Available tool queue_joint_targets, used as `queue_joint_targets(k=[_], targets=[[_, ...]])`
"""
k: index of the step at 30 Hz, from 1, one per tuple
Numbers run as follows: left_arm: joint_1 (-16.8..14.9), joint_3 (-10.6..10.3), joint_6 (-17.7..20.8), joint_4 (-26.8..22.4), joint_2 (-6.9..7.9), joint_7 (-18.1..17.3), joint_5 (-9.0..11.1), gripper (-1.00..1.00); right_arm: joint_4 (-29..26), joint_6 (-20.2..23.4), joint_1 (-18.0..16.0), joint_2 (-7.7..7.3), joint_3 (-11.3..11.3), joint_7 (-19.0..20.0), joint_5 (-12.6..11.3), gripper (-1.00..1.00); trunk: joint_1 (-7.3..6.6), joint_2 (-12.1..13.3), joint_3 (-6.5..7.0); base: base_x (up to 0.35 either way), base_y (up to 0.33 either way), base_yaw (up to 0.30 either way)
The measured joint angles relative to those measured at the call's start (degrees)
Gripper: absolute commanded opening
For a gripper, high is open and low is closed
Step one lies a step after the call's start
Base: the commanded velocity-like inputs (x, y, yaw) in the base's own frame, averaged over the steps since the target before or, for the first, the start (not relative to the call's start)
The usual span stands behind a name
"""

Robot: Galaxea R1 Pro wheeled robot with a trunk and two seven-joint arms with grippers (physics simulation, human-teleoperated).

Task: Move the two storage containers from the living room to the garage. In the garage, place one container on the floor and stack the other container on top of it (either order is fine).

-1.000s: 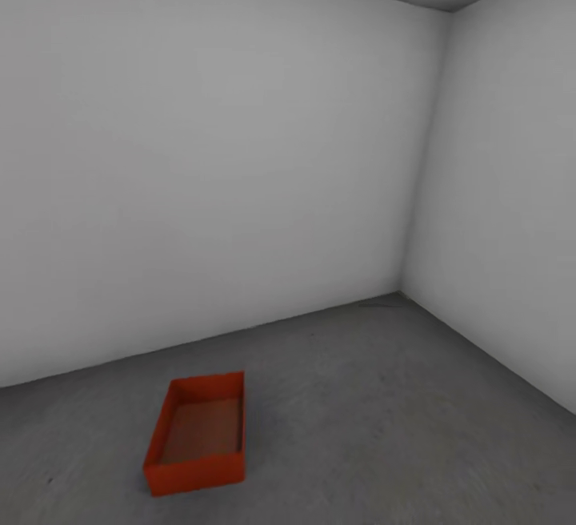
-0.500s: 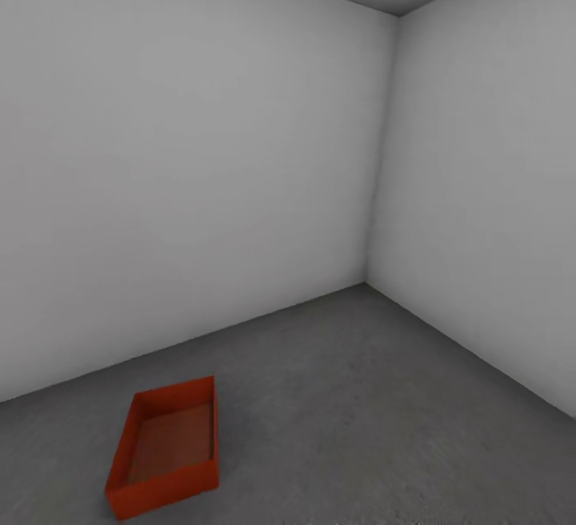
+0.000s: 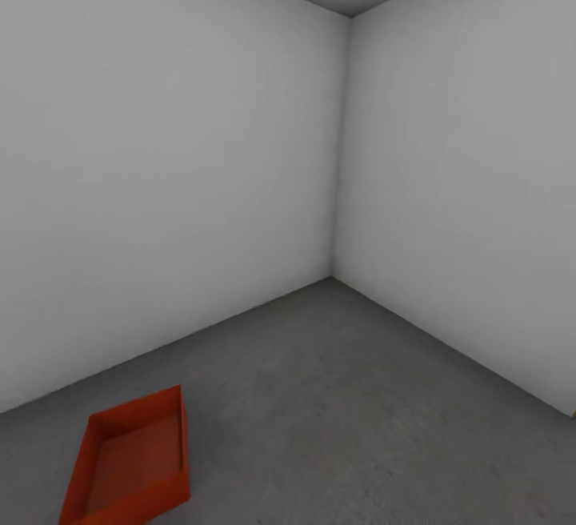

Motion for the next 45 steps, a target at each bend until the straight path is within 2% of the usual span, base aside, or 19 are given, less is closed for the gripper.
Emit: queue_joint_targets(k=[45], targets=[[0.0,0.0,0.0,0.0,0.0,-0.02,0.0,1.0,0.07,-0.17,0.0,-0.86,-0.09,3.54,-0.48,1.0,0.0,0.0,-1.26,0.0,0.0,-0.299]])
